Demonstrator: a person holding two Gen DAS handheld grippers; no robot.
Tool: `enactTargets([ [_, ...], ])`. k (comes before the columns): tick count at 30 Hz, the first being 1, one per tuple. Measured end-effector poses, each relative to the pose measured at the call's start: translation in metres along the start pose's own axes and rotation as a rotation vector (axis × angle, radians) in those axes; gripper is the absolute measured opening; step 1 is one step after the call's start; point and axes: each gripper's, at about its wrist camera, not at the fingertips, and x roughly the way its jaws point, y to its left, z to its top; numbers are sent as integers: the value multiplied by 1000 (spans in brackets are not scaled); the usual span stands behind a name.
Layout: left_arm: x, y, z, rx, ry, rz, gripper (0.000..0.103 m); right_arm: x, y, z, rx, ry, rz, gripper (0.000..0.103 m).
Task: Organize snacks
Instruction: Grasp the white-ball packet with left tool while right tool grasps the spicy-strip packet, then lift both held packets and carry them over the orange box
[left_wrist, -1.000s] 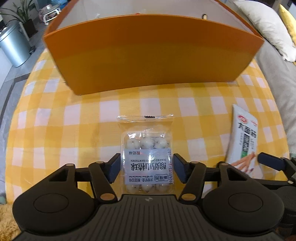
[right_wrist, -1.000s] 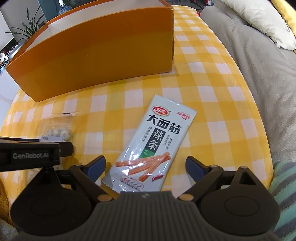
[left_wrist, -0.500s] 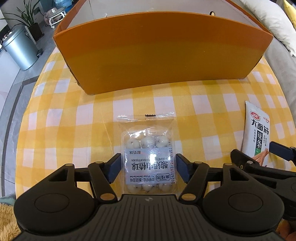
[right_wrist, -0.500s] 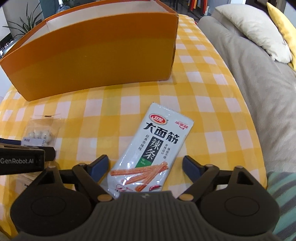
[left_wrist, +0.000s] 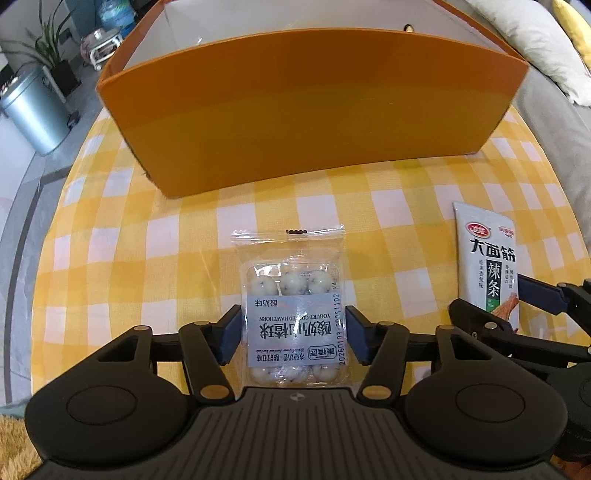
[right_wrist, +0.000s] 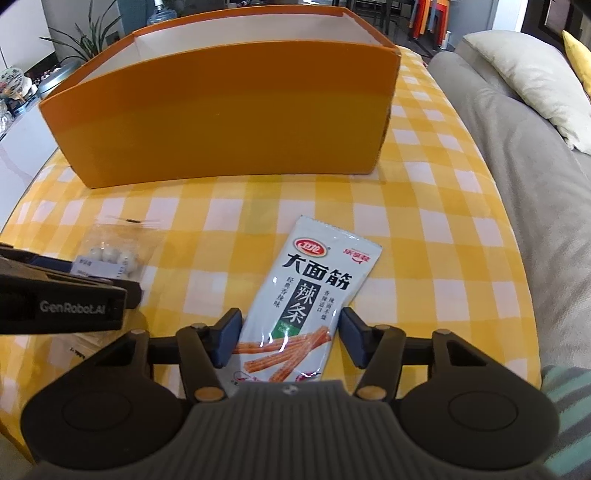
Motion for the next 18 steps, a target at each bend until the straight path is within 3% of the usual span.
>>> enactTargets([
  [8, -16, 0, -4, -17, -41, -20, 62, -6, -5, -1, 38, -7, 17, 54],
  [18, -46, 5, -5, -57, -103, -68, 62, -32, -4, 1, 37, -80, 14, 54],
])
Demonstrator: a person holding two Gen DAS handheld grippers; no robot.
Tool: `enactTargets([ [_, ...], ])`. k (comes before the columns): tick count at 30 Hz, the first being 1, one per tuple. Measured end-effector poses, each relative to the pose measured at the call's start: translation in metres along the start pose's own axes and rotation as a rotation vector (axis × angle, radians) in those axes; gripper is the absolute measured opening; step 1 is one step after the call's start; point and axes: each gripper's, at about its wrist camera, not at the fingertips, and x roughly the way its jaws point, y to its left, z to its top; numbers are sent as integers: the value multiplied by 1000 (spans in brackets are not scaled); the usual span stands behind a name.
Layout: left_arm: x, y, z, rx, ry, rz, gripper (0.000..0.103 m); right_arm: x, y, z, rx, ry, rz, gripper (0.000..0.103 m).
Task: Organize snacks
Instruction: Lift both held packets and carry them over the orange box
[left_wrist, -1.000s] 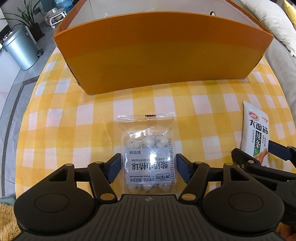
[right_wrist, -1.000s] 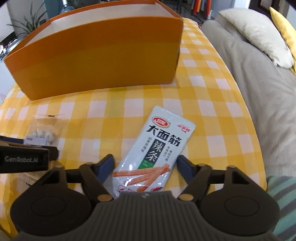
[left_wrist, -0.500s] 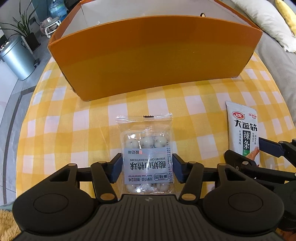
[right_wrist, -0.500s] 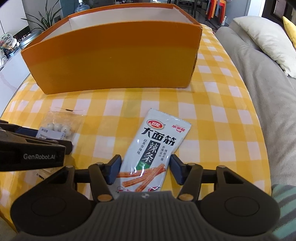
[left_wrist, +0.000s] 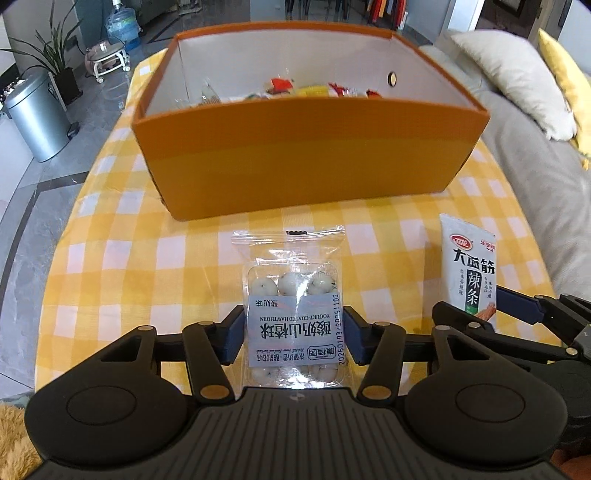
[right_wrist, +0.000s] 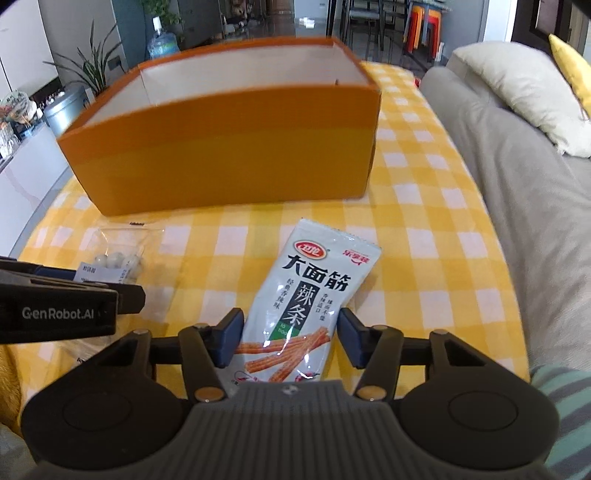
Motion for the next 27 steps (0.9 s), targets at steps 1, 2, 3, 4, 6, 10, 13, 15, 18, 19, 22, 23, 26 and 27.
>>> enactTargets([
  [1, -4, 2, 0, -6, -11, -4, 62, -5, 0, 1, 1, -13, 0, 54],
  [2, -9, 4, 0, -14, -21, -6, 62, -10, -1, 2, 2, -25, 2, 54],
  [3, -13, 6, 1, -21, -31, -7, 62, -15, -1, 2, 1, -36, 4, 54],
  [4, -17, 8, 1, -27, -41, -9, 62, -20, 0, 2, 0, -48, 6, 54],
  [6, -26, 12, 3, -38, -67, -14, 62, -32, 0, 3, -7, -73, 10, 54],
  [10, -45, 16, 8, -46, -126, -23, 62, -53, 3, 7, -23, -122, 19, 53],
  [13, -61, 16, 14, -38, -176, -25, 62, -65, 6, 12, -27, -153, 33, 53],
  [15, -69, 18, 18, -36, -199, -29, 62, -74, 8, 18, -29, -176, 43, 53],
  [18, -78, 18, 26, -24, -224, -39, 62, -84, 11, 28, -50, -212, 49, 53],
  [19, -80, 18, 29, -19, -230, -42, 62, -86, 12, 31, -58, -222, 52, 53],
  [22, -84, 19, 41, -4, -243, -52, 62, -94, 14, 45, -78, -249, 70, 53],
  [23, -86, 18, 45, 1, -248, -52, 62, -96, 15, 49, -87, -259, 74, 53],
  [26, -89, 17, 57, 26, -263, -48, 62, -99, 18, 65, -121, -288, 82, 53],
  [27, -90, 16, 61, 34, -267, -49, 62, -99, 19, 70, -131, -295, 84, 53],
])
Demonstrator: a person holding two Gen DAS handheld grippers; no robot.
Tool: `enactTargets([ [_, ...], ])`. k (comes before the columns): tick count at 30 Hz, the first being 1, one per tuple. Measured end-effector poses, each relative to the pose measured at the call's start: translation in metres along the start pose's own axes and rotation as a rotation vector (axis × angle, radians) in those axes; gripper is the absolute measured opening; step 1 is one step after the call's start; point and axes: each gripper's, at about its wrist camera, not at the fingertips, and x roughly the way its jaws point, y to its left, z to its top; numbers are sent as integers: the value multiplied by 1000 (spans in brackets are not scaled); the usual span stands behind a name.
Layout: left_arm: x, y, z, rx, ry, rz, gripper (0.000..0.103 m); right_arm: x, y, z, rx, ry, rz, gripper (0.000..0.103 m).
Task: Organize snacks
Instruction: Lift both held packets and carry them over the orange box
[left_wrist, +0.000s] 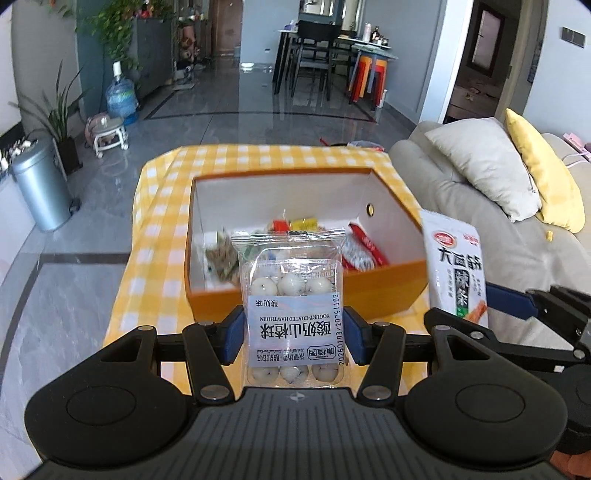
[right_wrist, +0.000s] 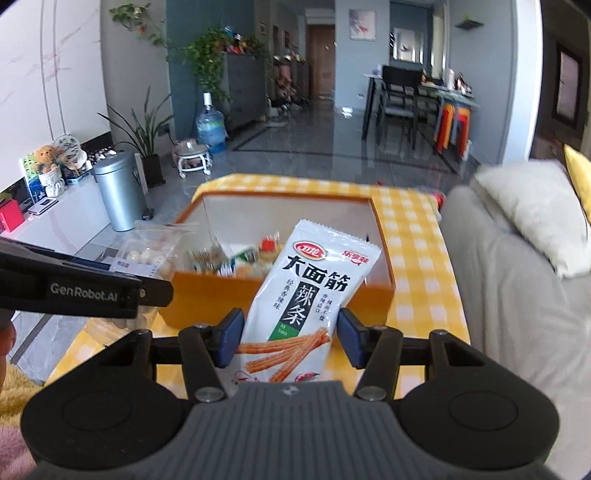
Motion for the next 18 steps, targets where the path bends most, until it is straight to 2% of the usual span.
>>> enactTargets([
  [12, 20, 2, 64, 105, -16, -2, 62, 35, -2, 61, -146, -49, 43, 53],
  [18, 50, 12, 95, 131, 12, 40, 62, 72, -12, 85, -196, -22, 19, 53],
])
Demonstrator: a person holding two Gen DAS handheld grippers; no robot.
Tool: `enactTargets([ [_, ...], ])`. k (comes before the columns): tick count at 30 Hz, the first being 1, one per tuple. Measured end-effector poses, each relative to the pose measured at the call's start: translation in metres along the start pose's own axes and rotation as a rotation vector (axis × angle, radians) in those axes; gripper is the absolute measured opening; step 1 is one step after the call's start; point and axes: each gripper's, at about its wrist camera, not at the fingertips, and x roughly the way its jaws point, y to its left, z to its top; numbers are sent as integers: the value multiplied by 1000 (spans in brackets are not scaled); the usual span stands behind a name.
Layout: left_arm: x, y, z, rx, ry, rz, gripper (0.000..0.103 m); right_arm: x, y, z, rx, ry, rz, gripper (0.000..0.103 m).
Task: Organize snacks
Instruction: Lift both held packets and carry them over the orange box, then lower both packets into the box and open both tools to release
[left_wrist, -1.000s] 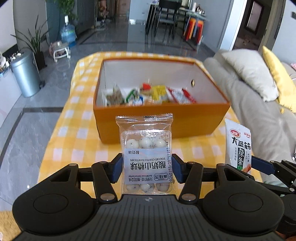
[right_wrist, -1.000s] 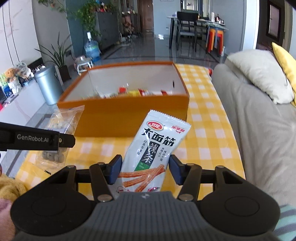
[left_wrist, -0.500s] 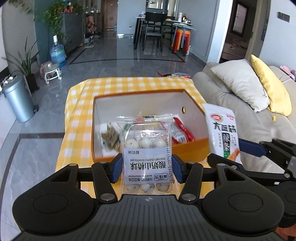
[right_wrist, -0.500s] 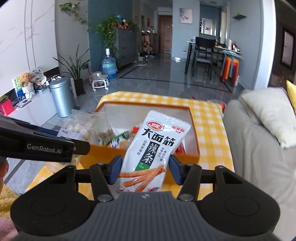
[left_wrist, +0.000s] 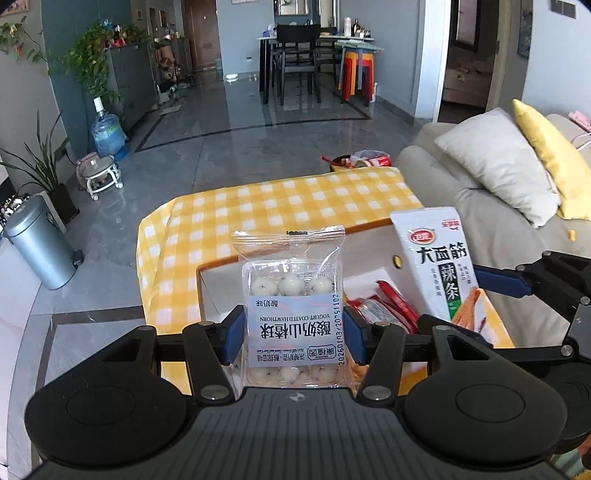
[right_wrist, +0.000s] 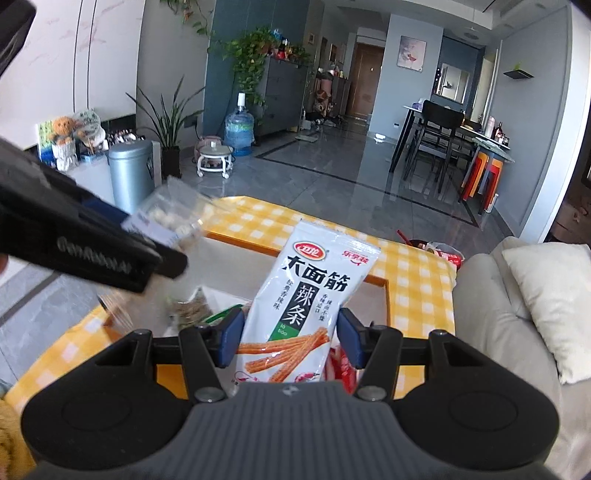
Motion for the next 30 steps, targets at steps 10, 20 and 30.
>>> enactTargets([
  [10, 72, 7, 13, 62, 146, 30, 62, 81, -11, 14, -122, 103, -60, 53],
  [20, 127, 7, 2, 172, 280, 88, 62, 156, -6, 0, -311, 255, -130, 53],
  [30, 159, 1, -4, 267, 321, 114, 62, 193, 0, -17, -435, 372, -184, 53],
])
